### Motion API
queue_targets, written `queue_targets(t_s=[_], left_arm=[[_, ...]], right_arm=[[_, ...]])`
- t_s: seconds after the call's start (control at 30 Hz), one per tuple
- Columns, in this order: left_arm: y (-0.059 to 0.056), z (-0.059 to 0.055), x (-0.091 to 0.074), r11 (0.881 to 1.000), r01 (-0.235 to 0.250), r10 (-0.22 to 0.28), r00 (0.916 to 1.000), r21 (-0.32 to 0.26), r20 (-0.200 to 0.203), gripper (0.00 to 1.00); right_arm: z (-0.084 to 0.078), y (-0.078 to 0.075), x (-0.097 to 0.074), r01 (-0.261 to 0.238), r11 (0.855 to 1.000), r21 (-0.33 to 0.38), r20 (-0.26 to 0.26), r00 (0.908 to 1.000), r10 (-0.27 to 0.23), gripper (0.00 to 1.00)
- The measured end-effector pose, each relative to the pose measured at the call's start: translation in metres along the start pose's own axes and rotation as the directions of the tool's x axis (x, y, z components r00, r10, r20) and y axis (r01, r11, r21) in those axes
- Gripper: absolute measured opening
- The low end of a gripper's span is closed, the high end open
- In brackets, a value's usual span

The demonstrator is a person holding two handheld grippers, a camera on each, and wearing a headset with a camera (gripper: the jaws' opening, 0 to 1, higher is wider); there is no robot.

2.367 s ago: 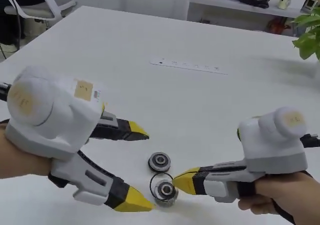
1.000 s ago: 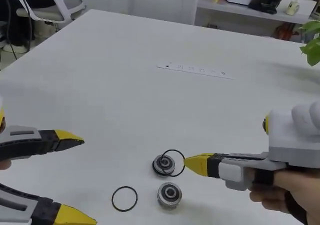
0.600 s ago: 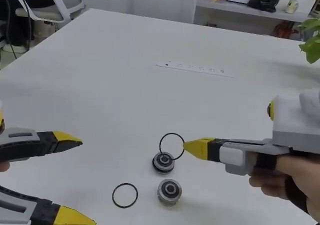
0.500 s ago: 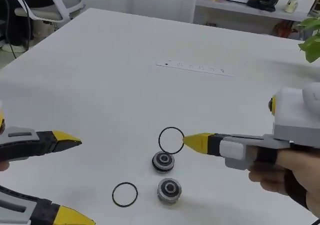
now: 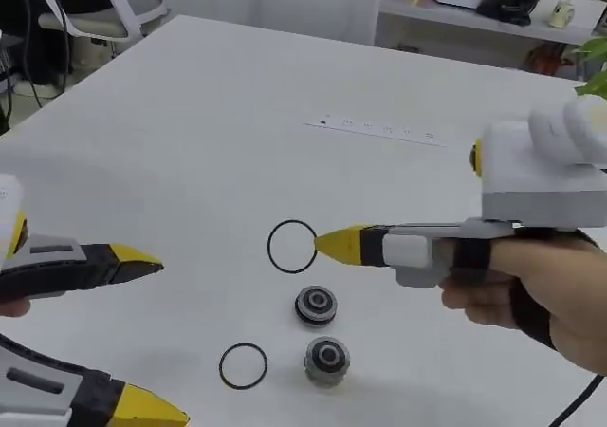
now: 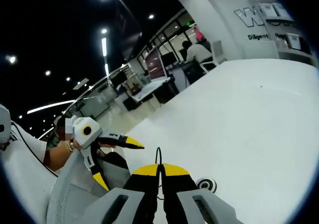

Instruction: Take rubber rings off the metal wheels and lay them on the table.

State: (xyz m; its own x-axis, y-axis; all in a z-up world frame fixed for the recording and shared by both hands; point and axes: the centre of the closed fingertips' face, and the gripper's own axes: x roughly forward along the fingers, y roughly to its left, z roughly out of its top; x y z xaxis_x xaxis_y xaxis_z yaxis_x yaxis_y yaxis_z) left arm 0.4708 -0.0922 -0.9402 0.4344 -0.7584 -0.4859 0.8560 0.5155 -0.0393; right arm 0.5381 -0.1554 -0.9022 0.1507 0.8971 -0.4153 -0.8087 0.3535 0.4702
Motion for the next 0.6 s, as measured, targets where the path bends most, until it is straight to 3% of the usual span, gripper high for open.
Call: queue_targets(t_s=[0.1, 0.33, 0.6], left_arm=[[0.000, 0.000, 0.000, 1.000, -0.001, 0.001, 1.0000, 0.000, 0.002, 0.84], [0.000, -0.002, 0.001, 1.000, 0.003, -0.003, 1.0000, -0.006, -0.003, 0.85], [0.000, -0.004, 0.001, 1.000, 0.005, -0.005, 1.0000, -0.013, -0.007, 0.85]], right_arm=[[-0.008, 0.000, 0.011, 0.006, 1.000, -0.006, -0.058, 0.9983, -0.006, 0.00], [-0.030, -0.003, 0.030, 0.006, 1.000, 0.006, -0.128, 0.9918, -0.005, 0.00], [-0.063, -0.008, 0.035, 0.006, 0.998, 0.063, -0.195, 0.9807, 0.007, 0.00]])
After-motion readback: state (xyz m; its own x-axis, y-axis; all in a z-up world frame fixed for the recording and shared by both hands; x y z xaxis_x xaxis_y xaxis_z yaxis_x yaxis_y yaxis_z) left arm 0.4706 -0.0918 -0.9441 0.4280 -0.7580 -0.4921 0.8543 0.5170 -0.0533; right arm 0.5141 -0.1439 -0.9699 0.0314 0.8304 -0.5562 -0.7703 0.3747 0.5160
